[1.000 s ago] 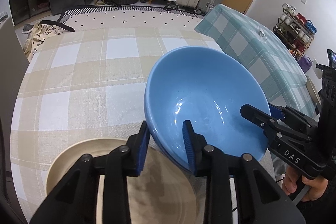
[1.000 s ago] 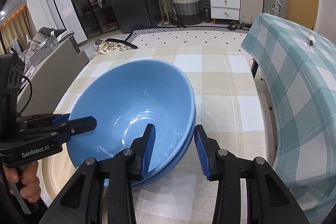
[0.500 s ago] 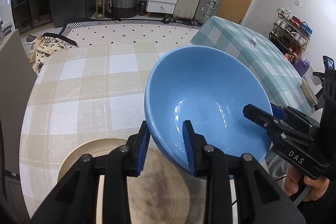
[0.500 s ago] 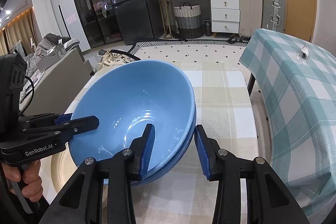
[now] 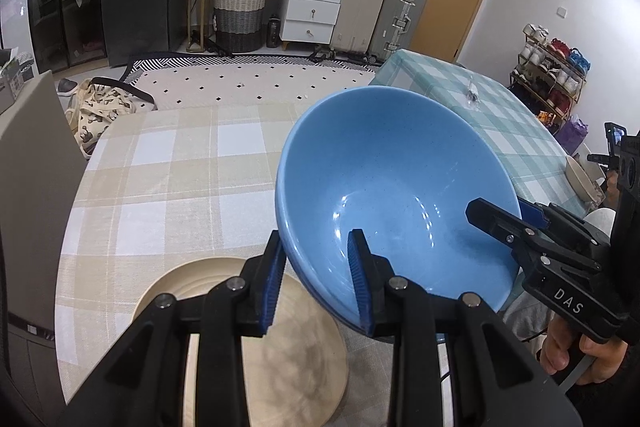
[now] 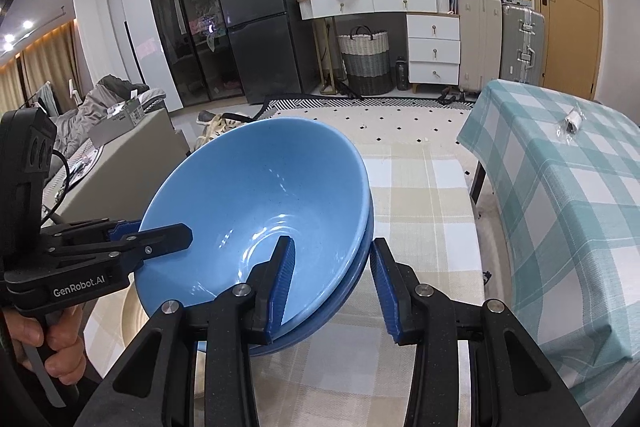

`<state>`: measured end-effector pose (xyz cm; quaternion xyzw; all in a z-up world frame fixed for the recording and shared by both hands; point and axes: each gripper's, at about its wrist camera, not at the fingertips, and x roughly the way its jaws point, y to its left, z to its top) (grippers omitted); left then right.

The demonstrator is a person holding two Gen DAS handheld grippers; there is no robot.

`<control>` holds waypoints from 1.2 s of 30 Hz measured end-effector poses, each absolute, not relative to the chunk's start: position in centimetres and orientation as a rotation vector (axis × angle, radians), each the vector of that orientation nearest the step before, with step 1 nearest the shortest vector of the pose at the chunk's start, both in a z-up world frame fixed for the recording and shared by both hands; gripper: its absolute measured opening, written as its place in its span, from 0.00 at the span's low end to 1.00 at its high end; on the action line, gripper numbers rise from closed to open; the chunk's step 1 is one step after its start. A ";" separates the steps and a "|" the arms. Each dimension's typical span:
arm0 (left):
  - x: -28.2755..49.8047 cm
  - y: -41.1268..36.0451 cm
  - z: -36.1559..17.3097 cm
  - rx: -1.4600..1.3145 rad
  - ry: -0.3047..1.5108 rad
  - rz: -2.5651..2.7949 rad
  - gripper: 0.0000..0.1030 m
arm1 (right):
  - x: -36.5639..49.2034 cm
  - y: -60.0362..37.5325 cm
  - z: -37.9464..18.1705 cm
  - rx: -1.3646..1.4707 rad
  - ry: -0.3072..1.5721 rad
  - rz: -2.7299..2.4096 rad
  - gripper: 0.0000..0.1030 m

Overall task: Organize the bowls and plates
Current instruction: 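Lift the nested blue bowls and carry them over the beige plates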

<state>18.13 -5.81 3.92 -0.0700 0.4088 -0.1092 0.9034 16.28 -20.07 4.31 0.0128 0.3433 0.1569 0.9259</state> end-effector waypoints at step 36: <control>12.0 2.0 5.7 -0.177 0.804 -0.056 0.29 | 11.9 -10.8 7.1 -0.038 0.668 0.475 0.38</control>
